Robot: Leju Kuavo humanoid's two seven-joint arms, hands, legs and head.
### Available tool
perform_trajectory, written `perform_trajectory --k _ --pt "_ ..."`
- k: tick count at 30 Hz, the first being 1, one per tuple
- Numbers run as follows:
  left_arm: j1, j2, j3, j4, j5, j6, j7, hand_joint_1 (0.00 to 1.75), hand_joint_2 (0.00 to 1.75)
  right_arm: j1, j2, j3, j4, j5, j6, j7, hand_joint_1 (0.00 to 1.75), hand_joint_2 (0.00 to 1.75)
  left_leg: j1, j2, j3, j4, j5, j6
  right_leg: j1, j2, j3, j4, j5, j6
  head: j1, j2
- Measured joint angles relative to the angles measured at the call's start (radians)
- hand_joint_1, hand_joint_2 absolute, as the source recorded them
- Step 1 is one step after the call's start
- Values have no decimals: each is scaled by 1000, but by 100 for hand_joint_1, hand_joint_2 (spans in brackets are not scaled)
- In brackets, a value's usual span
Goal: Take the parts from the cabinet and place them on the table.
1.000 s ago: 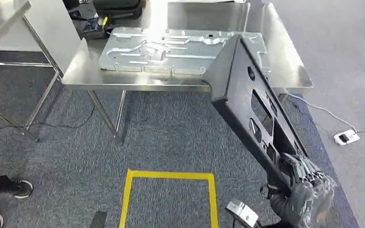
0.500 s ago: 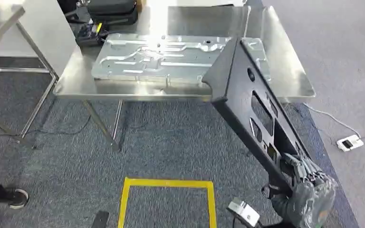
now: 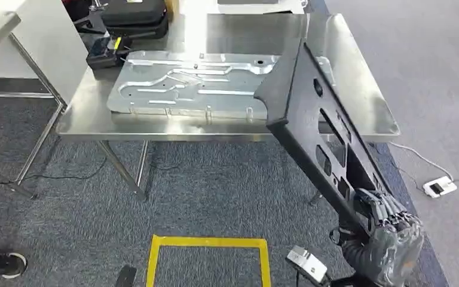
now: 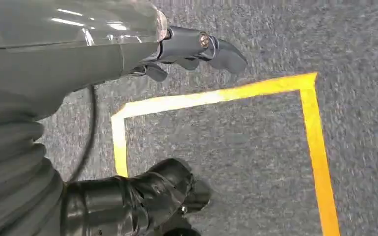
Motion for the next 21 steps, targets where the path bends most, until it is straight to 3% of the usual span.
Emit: perform_trajectory --k 1,2,5,6,7,8,10,11,12,13,14,16,17,20,21 --pt "-1 0 0 0 -1 0 0 0 175 -4 -3 0 1 0 0 0 175 175 2 0 11 -8 0 4 -4 -3 -9 26 -3 5 1 0" --pt "-4 0 0 0 0 2 0 0 175 -8 -5 -1 1 0 0 0 175 175 3 1 18 -10 -3 9 -4 -4 -41 81 -16 9 3 0" --pt "-5 0 0 0 0 2 0 0 175 -12 -8 -1 2 0 0 0 175 175 3 0 35 -10 -21 14 -9 -4 -182 286 -103 19 3 0" --pt "-2 0 0 0 0 2 0 0 175 -13 -10 -1 3 -1 0 1 175 175 3 0 44 -10 -28 13 -9 -5 -206 299 -104 21 3 0" --pt "-1 0 0 0 1 2 1 0 175 -13 -10 -1 4 -2 0 2 175 175 4 -1 56 -10 -36 12 -10 -5 -208 268 -73 22 3 0" --pt "-1 0 0 0 1 2 1 0 175 -13 -11 -1 4 -3 0 2 175 175 4 -3 68 -10 -45 10 -11 -5 -193 204 -23 21 3 0" --pt "-2 -2 0 0 1 3 1 0 175 -14 -11 -1 4 -4 0 1 175 175 4 -3 87 -12 -64 2 -10 -6 -142 34 112 12 3 0" --pt "-4 -2 0 0 1 4 1 0 175 -15 -11 -1 6 -6 0 0 175 175 1 -4 100 -8 -71 -5 -1 -7 -146 26 88 8 2 0" --pt "-5 -2 0 0 1 5 1 0 175 -18 -11 -1 7 -8 0 0 175 175 1 -5 94 -10 -76 -12 2 -8 -144 23 78 0 1 0" --pt "-5 -2 0 0 1 5 1 0 175 -17 -11 -1 7 -10 0 0 175 175 1 -4 93 -15 -80 -19 4 -7 -140 21 97 -8 1 0" --pt "-4 -2 0 0 1 5 1 0 175 -18 -11 -1 7 -11 0 0 175 175 -2 -3 101 -2 -70 -26 3 -5 -138 16 94 -14 1 0" --pt "-7 -2 0 0 1 6 1 0 175 -21 -12 -1 7 -12 0 0 175 175 2 -1 100 10 -88 -33 -6 -6 -118 5 96 -26 1 0" --pt "-9 -2 0 0 1 6 0 0 175 -24 -11 -1 7 -12 0 0 175 175 1 -1 79 54 -106 -34 -7 -7 -113 3 93 -32 1 0" --pt "-9 -2 0 0 1 8 1 0 175 -27 -11 -1 8 -13 0 0 175 175 4 0 -51 265 -195 -45 -3 -9 -106 4 81 -43 0 0" --pt "-6 -2 0 0 1 8 2 0 175 -27 -11 -1 10 -13 0 0 175 175 5 0 -79 293 -193 -46 -2 -8 -102 4 77 -44 0 0"
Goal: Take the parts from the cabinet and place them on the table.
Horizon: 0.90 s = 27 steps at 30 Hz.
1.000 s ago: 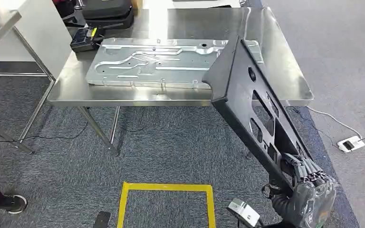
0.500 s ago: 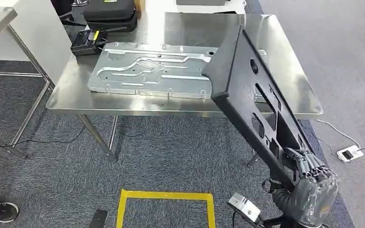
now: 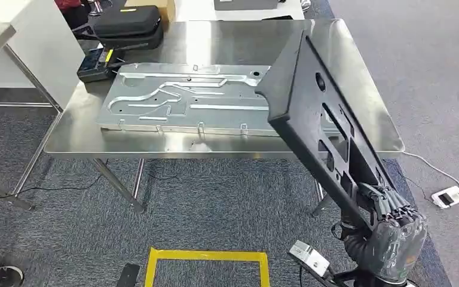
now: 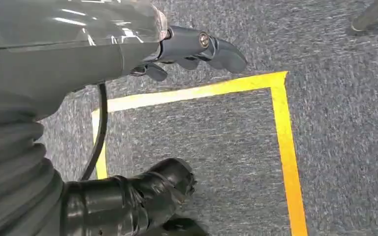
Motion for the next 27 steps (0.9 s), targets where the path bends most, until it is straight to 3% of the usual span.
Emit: perform_trajectory --k 1,2,4,6,7,9,10,11,14,15,16,17,19,20,21,24,25,26,27 --pt "2 0 0 0 0 0 0 0 175 0 0 0 0 -1 0 0 175 175 0 0 -4 -21 30 1 1 1 8 0 -6 1 0 0" --pt "2 0 0 0 0 2 1 0 175 -1 0 0 1 -2 0 0 175 175 0 0 11 -77 76 5 2 2 17 0 -12 2 0 0" --pt "1 0 0 0 0 3 1 0 175 -6 0 0 1 -3 0 -3 175 175 -3 0 75 -257 200 21 5 2 39 0 -25 5 0 0" --pt "-2 4 0 0 0 4 1 0 175 -13 0 0 3 -4 0 -3 175 175 -15 1 76 -292 152 26 3 4 38 0 -29 13 -1 0" --pt "-3 4 0 0 0 4 2 0 175 -15 0 0 3 -5 0 -3 175 175 -16 0 84 -291 173 32 2 3 35 0 -32 21 0 0" --pt "1 5 0 0 0 5 2 0 175 -16 0 0 6 -5 0 -4 175 175 -16 -1 87 -295 186 41 3 3 43 -8 -33 31 0 0" --pt "0 4 0 0 0 6 1 0 175 -18 0 0 5 -5 0 -4 175 175 0 2 102 -317 195 46 7 3 46 -8 -41 37 -2 0" --pt "-2 4 0 0 -1 6 0 0 175 -19 0 0 6 -6 0 -4 175 175 -1 2 113 -326 196 48 5 1 42 14 -53 42 1 0" --pt "-4 4 0 0 -1 6 1 0 175 -23 0 0 7 -7 0 -5 175 175 -1 3 120 -327 189 56 -6 1 -76 225 -141 57 1 0" --pt "-3 4 0 0 -1 6 1 0 175 -22 0 0 9 -8 0 -4 175 175 -1 3 123 -327 185 56 -9 1 -117 284 -147 62 1 0" --pt "-3 4 0 0 -1 6 1 0 175 -22 0 0 11 -8 0 -4 175 175 0 2 126 -325 181 55 -12 1 -134 295 -135 66 1 0" --pt "-2 4 0 0 -1 6 1 0 175 -23 0 0 11 -8 0 -4 175 175 1 1 130 -324 176 54 -15 1 -129 266 -100 69 1 0" --pt "-3 4 0 0 -1 6 1 0 175 -26 -2 0 12 -12 0 -4 175 175 3 -1 144 -319 162 48 -21 0 -67 112 4 71 1 0" --pt "-3 4 0 0 -2 6 1 0 175 -30 -2 0 12 -15 0 -5 175 175 4 -2 149 -315 154 41 -23 -2 -33 28 42 69 1 0" --pt "-5 4 0 0 -2 6 1 0 175 -35 -2 0 15 -16 0 -5 175 175 -5 -2 147 -309 146 31 -14 -2 -20 9 19 66 2 0" --pt "-6 4 0 0 -2 4 3 0 175 -37 -3 0 16 -19 0 -4 175 175 -2 -1 150 -316 142 17 -9 2 -19 8 12 46 0 0" --pt "-8 4 0 0 -3 3 4 0 175 -40 -4 0 17 -20 0 -4 175 175 -3 0 153 -316 137 9 -16 3 -16 1 13 37 0 0" --pt "-8 5 0 0 -3 3 4 0 175 -44 -4 0 17 -21 0 -4 175 175 2 1 151 -303 127 5 -19 2 -8 -6 13 31 0 0" --pt "-11 5 -1 0 -4 2 4 0 175 -50 -4 0 18 -21 0 -4 175 175 1 1 130 -255 101 3 -19 0 -3 -7 9 23 -1 0"
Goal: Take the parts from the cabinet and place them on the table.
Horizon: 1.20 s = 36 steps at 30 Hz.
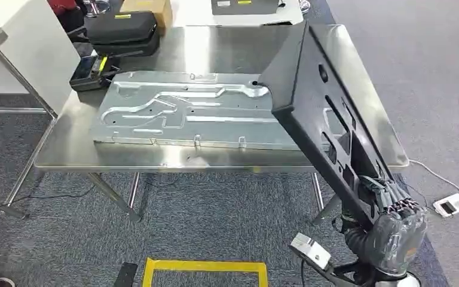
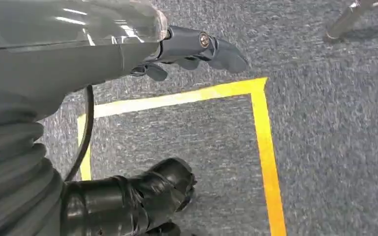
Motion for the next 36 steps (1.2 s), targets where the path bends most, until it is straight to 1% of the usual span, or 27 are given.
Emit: perform_trajectory --k 2,3,4,5,6,8,9,10,12,14,15,16,18,19,20,21,23,24,25,28,29,30,31,33,34,35,36 --pt "-1 0 0 0 -3 -2 0 0 175 -11 0 0 5 -1 0 0 175 175 2 0 -87 158 -69 -4 4 -3 5 1 -7 -10 0 0" --pt "0 0 0 0 -5 -3 1 0 175 -13 0 0 8 -1 0 0 175 175 2 0 -130 230 -91 -6 6 -4 8 1 -11 -13 1 0" --pt "2 0 0 0 -6 -3 3 0 175 -16 0 1 13 -1 0 0 175 175 2 0 -159 270 -88 -6 8 -3 12 2 -15 -13 0 0" --pt "4 0 0 0 -7 -3 3 0 175 -20 0 2 17 -2 0 0 175 175 2 0 -162 256 -57 -6 8 -2 19 2 -20 -13 0 0" --pt "3 0 0 0 -7 -3 4 0 175 -26 0 3 23 -2 0 0 175 175 2 0 -140 190 -3 -3 8 0 28 2 -26 -11 0 0" --pt "1 0 0 0 -8 -5 4 0 175 -40 0 6 29 -2 0 1 175 175 1 1 -67 11 105 6 8 1 49 2 -40 -5 0 0" --pt "1 0 0 0 -8 -6 5 0 175 -44 0 7 32 -3 0 1 175 175 -1 1 -50 -13 93 12 10 1 46 2 -45 0 2 0" --pt "-1 0 -1 0 -8 -6 5 0 175 -51 0 9 35 -3 0 2 175 175 -6 0 -45 -41 86 15 14 3 42 7 -48 7 0 0" --pt "-1 0 -2 0 -9 -8 5 0 175 -56 0 13 42 -3 0 2 175 175 -9 -1 -48 -34 81 24 12 2 44 -1 -50 17 0 0" --pt "1 0 -2 0 -9 -8 6 0 175 -65 -1 16 45 -5 0 5 175 175 2 0 -32 -54 84 36 14 -4 49 3 -59 28 0 0" --pt "-1 0 -2 0 -10 -8 5 0 175 -70 -3 16 47 -6 0 5 175 175 1 -2 -22 -60 82 40 13 -5 39 33 -71 32 2 0" --pt "-3 0 -2 0 -10 -8 5 0 175 -76 -4 18 49 -8 0 5 175 175 1 -1 -17 -60 79 46 13 -3 3 100 -102 35 1 0" --pt "-3 0 -4 0 -10 -9 5 0 175 -78 -4 22 55 -9 1 6 175 175 0 0 -7 -59 67 53 11 -3 -99 271 -163 42 1 0" --pt "-2 0 -5 0 -11 -9 5 0 175 -78 -5 22 59 -11 1 7 175 175 0 -1 -1 -59 61 52 11 -3 -137 323 -165 43 1 0" --pt "-1 0 -5 0 -10 -9 6 0 175 -78 -5 22 63 -11 1 8 175 175 0 -2 8 -59 55 52 10 -3 -153 324 -141 43 1 0" --pt "0 0 -5 0 -10 -9 6 0 175 -79 -5 22 66 -12 1 11 175 175 0 -3 18 -59 47 50 9 -3 -144 280 -94 43 1 0" --pt "0 -1 -6 0 -9 -9 6 0 175 -84 -7 24 68 -14 1 19 175 175 0 -5 46 -58 29 44 10 -4 -71 95 32 34 1 0" --pt "0 -1 -6 0 -7 -7 10 0 175 -87 -10 26 71 -14 1 24 175 175 0 -4 48 -58 20 38 13 -3 -48 45 39 27 2 0" --pt "-3 -1 -6 0 -6 -3 14 0 175 -89 -11 29 72 -14 0 26 175 175 -7 -8 50 -52 13 30 19 -3 -33 23 31 25 1 0" --pt "-3 -2 -6 0 -5 0 14 0 175 -88 -14 37 73 -14 0 40 175 175 -6 -3 55 -64 9 20 21 -1 -36 23 17 11 1 0" --pt "-4 -2 -7 0 -5 -3 11 0 175 -89 -16 39 73 -14 0 42 175 175 -10 -3 59 -62 -1 13 8 -1 -27 11 18 4 1 0" --pt "-4 -2 -7 0 -5 -7 6 0 175 -90 -16 40 73 -14 0 43 175 175 -7 -2 54 -35 -17 9 8 -2 -17 4 16 -1 1 0" --pt "-6 -2 -7 0 -5 -14 2 0 175 -92 -17 42 73 -14 0 43 175 175 -6 -1 23 27 -49 6 8 -5 -13 3 13 -8 -3 0" --pt "-5 -2 -8 0 -6 -25 -7 0 175 -94 -18 47 73 -14 0 43 175 175 -2 -1 -74 194 -115 0 9 -6 -11 4 8 -14 -2 0" --pt "-3 -2 -8 0 -6 -29 -9 0 175 -94 -18 49 74 -14 0 43 175 175 -1 -1 -115 256 -127 -2 10 -5 -10 4 5 -14 -2 0" --pt "-1 -2 -8 0 -6 -35 -13 0 175 -94 -19 51 74 -14 0 43 175 175 0 -1 -136 271 -109 -3 10 -4 -6 4 2 -14 -2 0" --pt "-1 -2 -8 0 -6 -39 -17 0 175 -94 -19 54 76 -14 0 43 175 175 0 -1 -129 231 -61 -2 10 -2 1 4 -2 -13 -2 0"
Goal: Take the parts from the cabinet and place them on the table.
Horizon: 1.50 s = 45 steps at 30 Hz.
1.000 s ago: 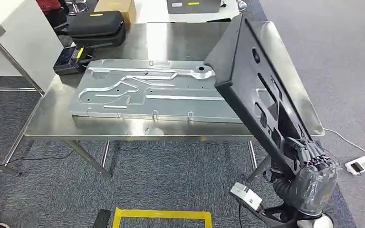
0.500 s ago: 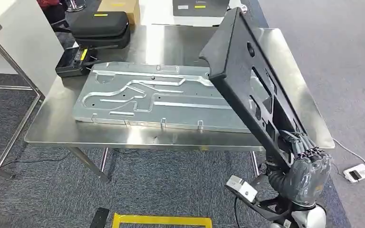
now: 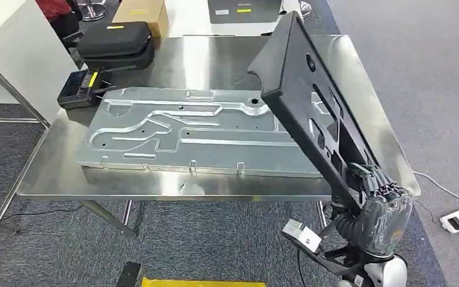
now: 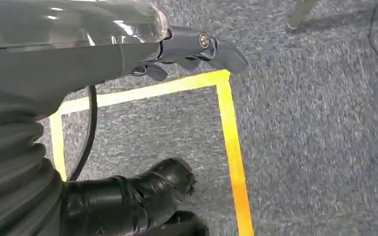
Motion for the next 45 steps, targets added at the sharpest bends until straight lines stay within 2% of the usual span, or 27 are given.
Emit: perform_trajectory --k 2,3,4,7,9,10,12,13,14,15,18,19,23,25,26,28,29,30,31,33,35,38,39,40,43,44,45 --pt "-1 0 0 0 0 -2 -6 0 175 0 0 2 1 0 0 1 175 175 1 0 65 -173 118 6 0 1 19 0 -11 5 0 0" --pt "-1 0 0 0 -1 -2 -8 0 175 -1 0 3 1 0 0 2 175 175 0 1 88 -247 149 11 0 1 20 0 -15 9 1 0" --pt "-2 0 0 0 -1 -2 -8 0 175 -5 -1 5 2 0 0 2 175 175 -5 0 97 -261 140 13 9 2 18 8 -19 15 1 0" --pt "-1 0 -2 0 -1 -2 -9 0 175 -7 -1 10 3 0 0 2 175 175 -7 -2 94 -267 134 26 6 3 14 0 -14 30 1 0" --pt "-1 0 -2 0 -1 -3 -10 0 175 -7 -5 10 3 0 0 3 175 175 0 -1 105 -285 144 42 0 1 13 18 -28 42 2 0" --pt "-3 0 -3 0 -1 -3 -10 0 175 -9 -8 10 3 0 0 3 175 175 0 -1 107 -287 144 48 1 0 -6 57 -57 44 2 0" --pt "-3 0 -4 0 -2 -3 -10 0 175 -10 -8 13 4 0 0 3 175 175 -1 0 107 -286 142 52 0 1 -87 221 -137 51 2 0" --pt "-2 0 -6 0 -2 -3 -10 0 175 -9 -10 13 6 0 0 3 175 175 -2 0 107 -285 141 53 0 1 -124 291 -159 52 2 0" --pt "-2 0 -8 0 -3 -4 -10 0 175 -9 -11 14 9 0 0 3 175 175 -3 0 107 -283 139 54 0 0 -140 316 -153 52 2 0" --pt "-2 0 -9 0 -5 -5 -7 0 175 -9 -11 14 11 0 0 5 175 175 -3 -1 108 -281 137 53 1 0 -132 291 -124 51 2 0" --pt "-2 0 -16 0 -12 -10 -3 0 175 -16 -11 16 11 0 0 6 175 175 -3 -4 118 -274 126 49 2 0 -11 39 9 37 2 0" --pt "-3 0 -18 0 -15 -13 -2 0 175 -23 -11 18 13 0 0 7 175 175 -9 -3 117 -274 123 43 10 1 0 13 -9 34 2 0" --pt "-4 -1 -18 0 -2 15 3 0 175 -34 -12 25 13 0 0 15 175 175 -10 -3 120 -280 125 25 9 3 -1 2 -2 22 2 0" --pt "-5 -1 -18 0 0 21 5 0 175 -40 -13 31 13 0 0 16 175 175 -10 -1 107 -237 86 16 -1 0 11 -12 3 8 0 0" --pt "-6 -1 -18 0 0 22 6 0 0 -46 -13 34 13 1 0 16 175 175 -8 0 77 -171 49 12 -1 -1 11 -12 3 4 0 0" --pt "-5 -1 -18 0 0 26 11 0 0 -52 -13 42 16 5 3 17 175 175 -3 0 -3 -7 -21 6 0 -3 10 -11 1 1 0 0" --pt "-4 -1 -18 0 -2 30 16 0 0 -59 -13 45 20 16 9 18 175 175 -2 0 -28 38 -26 3 1 -3 10 -10 1 1 0 0" --pt "-5 -1 -18 0 -3 34 23 0 0 -70 -13 51 24 29 19 22 175 175 0 0 -28 31 -5 1 0 -2 11 -8 0 1 0 0" --pt "-6 0 -18 0 -8 39 32 0 0 -85 -13 61 29 51 30 31 175 175 2 0 -8 -20 34 0 0 0 11 -6 -2 1 0 0" --pt "-14 0 -18 0 -14 41 44 0 0 -128 -13 77 39 102 53 48 175 175 4 2 75 -202 133 3 -2 3 14 2 -9 9 0 0" --pt "-23 -1 -23 0 -23 41 54 0 0 -185 -12 99 60 173 84 75 175 175 -1 1 101 -268 131 10 5 5 7 13 -13 20 1 0" --pt "-28 -3 -39 0 -33 39 73 0 0 -276 -1 139 112 274 128 117 175 175 -5 1 93 -264 136 25 3 5 5 4 -5 35 1 0" --pt "-31 -7 -43 0 -36 39 79 0 0 -306 2 153 128 294 144 130 175 175 4 2 98 -277 145 37 0 4 1 9 -12 42 1 0" --pt "-35 -6 -46 0 -41 38 85 0 0 -341 3 172 150 308 164 149 175 175 3 2 99 -281 147 42 0 0 -9 35 -31 44 2 0" --pt "-45 -7 -64 0 -46 32 95 0 0 -450 4 258 225 320 220 224 175 175 1 4 95 -280 149 45 -1 0 -113 252 -133 51 1 0" --pt "-46 -7 -68 0 -46 30 98 0 0 -469 5 282 246 320 227 237 175 175 0 4 95 -279 149 46 -1 0 -142 311 -144 52 2 0" --pt "-47 -7 -69 0 -47 30 101 0 0 -484 6 301 263 320 232 244 175 175 0 2 96 -278 148 46 -1 0 -148 317 -129 51 2 0"
